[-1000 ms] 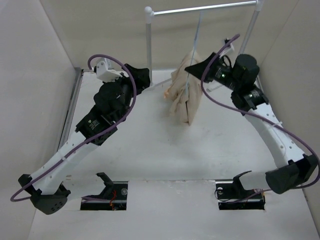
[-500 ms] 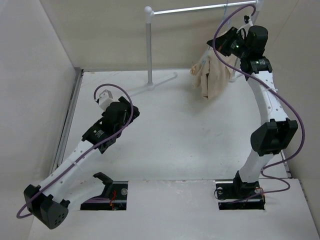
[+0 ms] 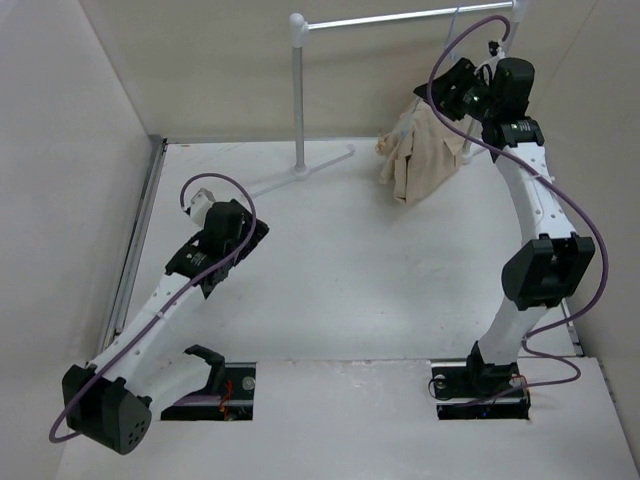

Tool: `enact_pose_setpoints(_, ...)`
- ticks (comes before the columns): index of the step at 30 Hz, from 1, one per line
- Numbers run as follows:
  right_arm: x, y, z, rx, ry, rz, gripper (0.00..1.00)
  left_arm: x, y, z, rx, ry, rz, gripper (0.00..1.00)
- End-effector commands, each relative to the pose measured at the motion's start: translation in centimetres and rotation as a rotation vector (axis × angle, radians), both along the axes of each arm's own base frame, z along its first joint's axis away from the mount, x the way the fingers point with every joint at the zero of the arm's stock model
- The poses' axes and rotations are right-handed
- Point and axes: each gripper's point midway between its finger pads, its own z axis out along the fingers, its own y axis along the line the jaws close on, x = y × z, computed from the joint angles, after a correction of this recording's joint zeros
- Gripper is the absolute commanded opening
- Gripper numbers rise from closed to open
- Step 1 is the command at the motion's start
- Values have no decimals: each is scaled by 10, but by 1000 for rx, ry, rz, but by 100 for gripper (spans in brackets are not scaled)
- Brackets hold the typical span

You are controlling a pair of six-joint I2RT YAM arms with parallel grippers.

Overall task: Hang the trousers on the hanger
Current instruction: Place the hanger at the clothesline, then reset both arms

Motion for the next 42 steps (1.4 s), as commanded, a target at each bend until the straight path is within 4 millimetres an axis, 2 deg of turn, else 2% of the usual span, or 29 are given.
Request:
enact_pose_setpoints(1, 3, -17, 24, -13, -88, -47, 59, -3, 6, -13, -30, 66, 17, 62)
enact_pose_setpoints(5, -7, -25, 38, -14, -109, -66, 82, 0, 14, -13, -37, 68, 33, 62)
enact_pose_setpoints(6, -11, -26, 43, -14, -117, -70, 100, 1, 16, -12, -37, 65, 34, 62)
enact_pose_setpoints(11, -40, -38, 62, -17, -150, -112, 100, 5, 17, -6, -16, 65, -6, 62)
enact_pose_setpoints(13, -56, -41, 62, -19, -154, -136, 100, 7, 12, -4, -1, 64, -43, 61)
enact_pose_setpoints(15, -70, -46, 53, -27, -137, -176, 100, 7, 5, -6, 27, 73, -87, 61)
enact_pose_setpoints(19, -104, -62, 2, -48, -41, -280, 100, 4, -14, -13, 77, 99, -172, 63)
enact_pose_setpoints(23, -144, -71, -65, -74, 76, -355, 100, -3, -27, -32, 103, 180, -221, 65)
enact_pose_setpoints(28, -202, -84, -162, -107, 268, -431, 100, -8, -40, -48, 117, 214, -267, 68)
enact_pose_setpoints(31, -231, -86, -207, -98, 361, -458, 100, -9, -47, -54, 123, 223, -289, 69)
enact_pose_setpoints(33, -245, -88, -229, -90, 411, -481, 100, -9, -52, -58, 131, 233, -304, 70)
enact_pose_setpoints(36, -257, -90, -250, -83, 456, -503, 100, -9, -63, -63, 137, 245, -340, 70)
enact_pose_setpoints(39, -262, -94, -261, -93, 482, -525, 100, -10, -74, -68, 131, 244, -372, 69)
enact_pose_setpoints(42, -263, -96, -264, -100, 493, -537, 100, -12, -81, -72, 128, 243, -393, 68)
